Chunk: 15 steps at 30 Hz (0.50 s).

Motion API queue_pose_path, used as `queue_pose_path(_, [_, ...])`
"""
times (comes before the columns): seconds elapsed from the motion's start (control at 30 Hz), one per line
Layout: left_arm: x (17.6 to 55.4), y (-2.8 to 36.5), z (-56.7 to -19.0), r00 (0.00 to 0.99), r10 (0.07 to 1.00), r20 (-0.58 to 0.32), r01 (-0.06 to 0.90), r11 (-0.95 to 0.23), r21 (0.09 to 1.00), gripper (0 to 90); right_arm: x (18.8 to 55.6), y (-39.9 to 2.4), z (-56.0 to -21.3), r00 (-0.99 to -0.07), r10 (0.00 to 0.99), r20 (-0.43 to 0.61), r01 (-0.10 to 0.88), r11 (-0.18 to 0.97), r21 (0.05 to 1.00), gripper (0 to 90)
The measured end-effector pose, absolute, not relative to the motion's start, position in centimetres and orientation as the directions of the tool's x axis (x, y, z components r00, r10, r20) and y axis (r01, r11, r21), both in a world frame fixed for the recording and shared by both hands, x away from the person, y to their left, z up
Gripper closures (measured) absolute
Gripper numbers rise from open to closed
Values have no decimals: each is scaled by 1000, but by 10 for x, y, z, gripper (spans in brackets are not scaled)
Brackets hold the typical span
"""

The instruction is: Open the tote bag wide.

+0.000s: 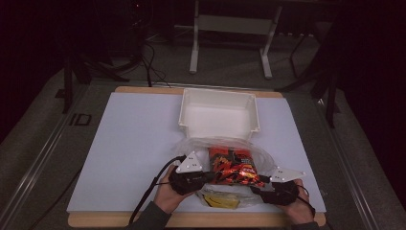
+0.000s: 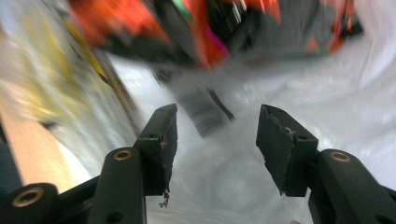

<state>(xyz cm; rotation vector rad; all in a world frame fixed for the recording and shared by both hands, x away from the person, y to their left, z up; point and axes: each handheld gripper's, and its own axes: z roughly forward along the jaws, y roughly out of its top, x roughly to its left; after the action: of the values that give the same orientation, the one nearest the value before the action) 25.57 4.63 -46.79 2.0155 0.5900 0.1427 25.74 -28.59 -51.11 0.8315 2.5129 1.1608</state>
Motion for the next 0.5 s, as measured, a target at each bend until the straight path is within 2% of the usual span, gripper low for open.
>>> queue_pose_path(0.17, [254, 45, -467, 880, 465, -96, 311, -411, 857, 827, 256, -281, -499, -806, 592, -9, 354, 493, 795, 475])
queue_pose_path(0.2, [253, 46, -467, 878, 473, -76, 298, -415, 860, 795, 257, -280, -497, -801, 598, -11, 350, 483, 803, 474])
queue_pose_path(0.27, [252, 48, -467, 869, 495, -14, 258, -429, 865, 659, 258, -280, -494, -796, 605, -10, 348, 472, 810, 467])
queue_pose_path(0.33, [251, 53, -469, 872, 489, 5, 234, -425, 874, 555, 260, -280, -492, -790, 613, -10, 348, 461, 816, 463])
queue_pose_path(0.4, [251, 57, -471, 876, 482, 21, 219, -435, 873, 478, 261, -280, -491, -786, 618, -7, 348, 453, 821, 463])
queue_pose_path(0.5, [251, 60, -476, 877, 476, 62, 191, -465, 865, 414, 263, -280, -488, -778, 628, -5, 349, 439, 828, 461])
